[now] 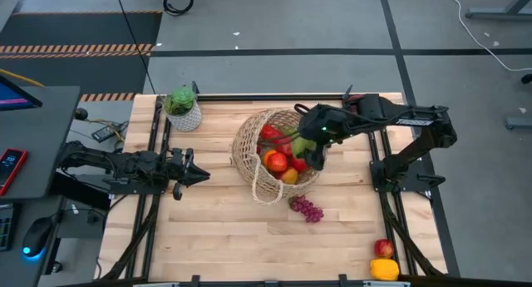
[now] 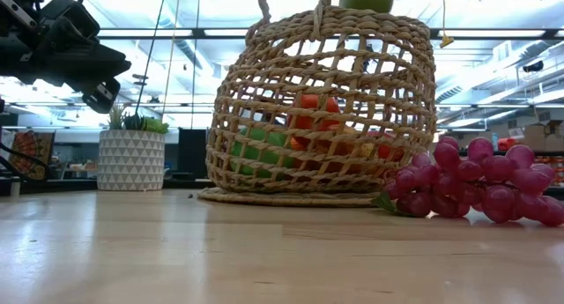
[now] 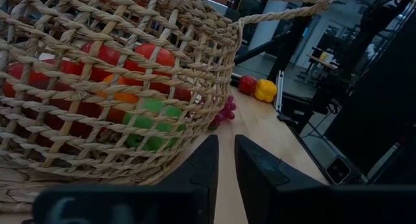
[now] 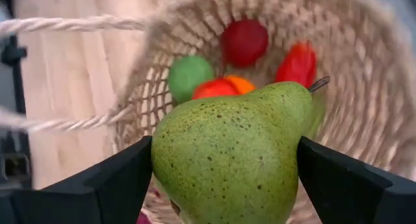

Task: Build produce basket
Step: Put the green pear into the woven basket

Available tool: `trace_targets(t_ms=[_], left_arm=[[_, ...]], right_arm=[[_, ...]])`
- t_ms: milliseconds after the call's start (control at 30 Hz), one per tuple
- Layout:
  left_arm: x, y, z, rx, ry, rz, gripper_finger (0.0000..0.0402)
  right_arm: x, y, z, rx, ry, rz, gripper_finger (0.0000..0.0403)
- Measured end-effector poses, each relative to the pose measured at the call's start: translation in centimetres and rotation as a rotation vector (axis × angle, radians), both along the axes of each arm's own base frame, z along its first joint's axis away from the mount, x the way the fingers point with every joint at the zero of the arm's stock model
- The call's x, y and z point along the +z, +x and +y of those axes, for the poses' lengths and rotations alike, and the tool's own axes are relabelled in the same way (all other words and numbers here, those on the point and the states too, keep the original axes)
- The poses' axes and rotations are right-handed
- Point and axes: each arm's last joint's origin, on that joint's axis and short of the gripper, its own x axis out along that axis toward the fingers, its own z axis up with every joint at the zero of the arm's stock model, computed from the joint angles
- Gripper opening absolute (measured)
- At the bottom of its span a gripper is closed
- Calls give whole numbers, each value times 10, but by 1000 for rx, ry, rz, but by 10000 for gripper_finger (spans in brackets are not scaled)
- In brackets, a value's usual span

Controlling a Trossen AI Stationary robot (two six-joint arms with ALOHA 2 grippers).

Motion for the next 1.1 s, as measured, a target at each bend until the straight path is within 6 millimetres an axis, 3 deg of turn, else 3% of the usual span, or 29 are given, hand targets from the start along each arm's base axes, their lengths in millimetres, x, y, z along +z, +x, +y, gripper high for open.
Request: trace_targets(t_ms=[267, 500, 667, 933, 1100], left_arm=[[0, 0, 0, -1, 0, 0, 63], [0, 0, 0, 0, 0, 0, 59], [0, 0, 0, 0, 0, 0, 59], [0, 0, 0, 0, 0, 0, 60], [0, 0, 0, 0, 0, 0, 58]], right_arm=[[-32, 7, -3, -307, 240, 43, 360], [-57, 21, -9, -478, 378, -35, 360], [-76, 21, -15, -578, 456, 0, 360], [-93, 28, -18, -515, 476, -48, 362], [-102, 29, -18, -489, 474, -35, 386]])
